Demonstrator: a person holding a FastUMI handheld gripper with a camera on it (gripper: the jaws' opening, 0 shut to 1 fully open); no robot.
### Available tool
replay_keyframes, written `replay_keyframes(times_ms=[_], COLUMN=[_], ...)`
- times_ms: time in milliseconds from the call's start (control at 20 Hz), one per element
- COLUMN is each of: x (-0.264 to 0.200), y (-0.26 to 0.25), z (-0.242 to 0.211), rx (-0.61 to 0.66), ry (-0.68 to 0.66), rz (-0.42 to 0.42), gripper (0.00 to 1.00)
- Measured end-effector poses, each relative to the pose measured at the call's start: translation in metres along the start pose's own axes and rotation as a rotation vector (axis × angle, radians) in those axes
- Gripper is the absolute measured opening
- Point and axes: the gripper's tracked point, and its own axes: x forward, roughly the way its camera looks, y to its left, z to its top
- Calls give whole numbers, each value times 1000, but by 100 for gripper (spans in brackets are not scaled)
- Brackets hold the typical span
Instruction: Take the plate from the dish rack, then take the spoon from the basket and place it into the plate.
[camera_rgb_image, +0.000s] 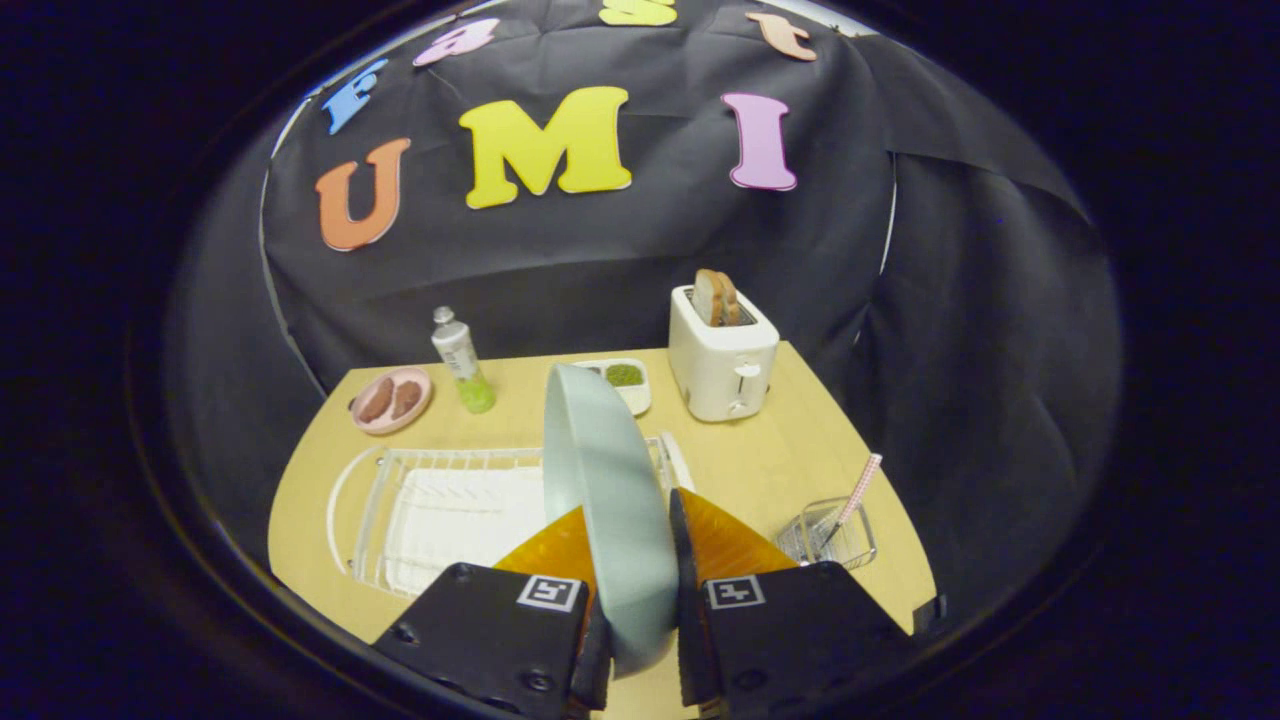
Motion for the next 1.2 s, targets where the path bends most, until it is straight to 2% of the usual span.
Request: replay_keyframes(times_ms=[100, 250, 400, 500, 850, 1050, 1200], x=[-23, -42, -45, -39, -32, -21, -12], y=[7, 4, 2, -2, 2, 5, 10], z=[-20, -60, -100, -135, -215, -232, -246], rx=[-11, -23, -1, 9, 150, 204, 308], ry=[-18, -22, -5, 51, 199, 220, 230], rz=[55, 89, 125, 144, 252, 283, 350], gripper=[32, 32, 32, 32, 32, 32, 33])
